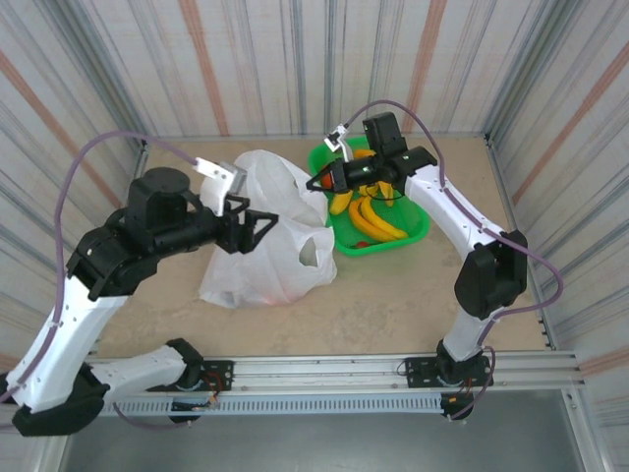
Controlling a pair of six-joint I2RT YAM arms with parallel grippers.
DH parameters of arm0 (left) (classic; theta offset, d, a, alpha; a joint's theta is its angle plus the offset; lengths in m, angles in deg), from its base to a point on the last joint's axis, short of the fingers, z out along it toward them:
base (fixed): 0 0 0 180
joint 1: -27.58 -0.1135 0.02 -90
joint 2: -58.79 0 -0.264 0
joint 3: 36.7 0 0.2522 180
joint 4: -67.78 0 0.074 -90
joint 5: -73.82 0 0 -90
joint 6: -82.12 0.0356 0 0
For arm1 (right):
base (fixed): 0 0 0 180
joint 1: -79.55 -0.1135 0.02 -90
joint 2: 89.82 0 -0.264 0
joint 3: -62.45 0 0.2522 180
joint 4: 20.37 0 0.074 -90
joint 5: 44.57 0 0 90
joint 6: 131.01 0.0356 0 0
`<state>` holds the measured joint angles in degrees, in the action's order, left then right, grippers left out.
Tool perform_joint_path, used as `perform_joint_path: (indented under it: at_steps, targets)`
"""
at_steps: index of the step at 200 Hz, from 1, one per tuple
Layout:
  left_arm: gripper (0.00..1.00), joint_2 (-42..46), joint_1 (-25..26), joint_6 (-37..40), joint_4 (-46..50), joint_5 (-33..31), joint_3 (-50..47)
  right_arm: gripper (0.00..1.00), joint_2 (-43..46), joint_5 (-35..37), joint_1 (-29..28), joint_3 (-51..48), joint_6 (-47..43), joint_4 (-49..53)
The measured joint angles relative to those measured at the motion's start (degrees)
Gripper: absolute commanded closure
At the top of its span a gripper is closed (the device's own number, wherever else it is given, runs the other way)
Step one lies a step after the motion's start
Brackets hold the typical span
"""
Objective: Place the fake fruits into the plastic bag and tie a complex knot
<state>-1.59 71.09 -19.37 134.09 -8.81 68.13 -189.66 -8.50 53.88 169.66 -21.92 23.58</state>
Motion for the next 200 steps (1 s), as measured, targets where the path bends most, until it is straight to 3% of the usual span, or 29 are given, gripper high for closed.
perform_joint_path:
  at_steps: [28,58,103,152,200]
  targets:
    - [0.20,-9.4,14.6,6.0,4.0,-10.9,8.7,1.00,0.0,-0.1,1.5,-1.3,0.0,0.0]
    - [0.19,-25.4,22.4,9.2,12.2,-22.9,21.4,1.00,0.3,-0.1,3.0,-2.6,0.0,0.0]
    - [0.17,-43.7,24.0,3.7,26.1,-32.1,33.5,1.00,0.8,-0.1,4.7,-4.7,0.0,-0.1]
    - [0.12,-47.4,24.0,-6.2,30.1,-35.5,34.7,1.00,1.0,-0.2,4.8,-5.0,0.0,-0.1]
    - [0.11,-49.9,24.2,-11.0,29.5,-36.0,34.6,1.00,1.1,-0.3,4.8,-5.7,0.0,-0.2]
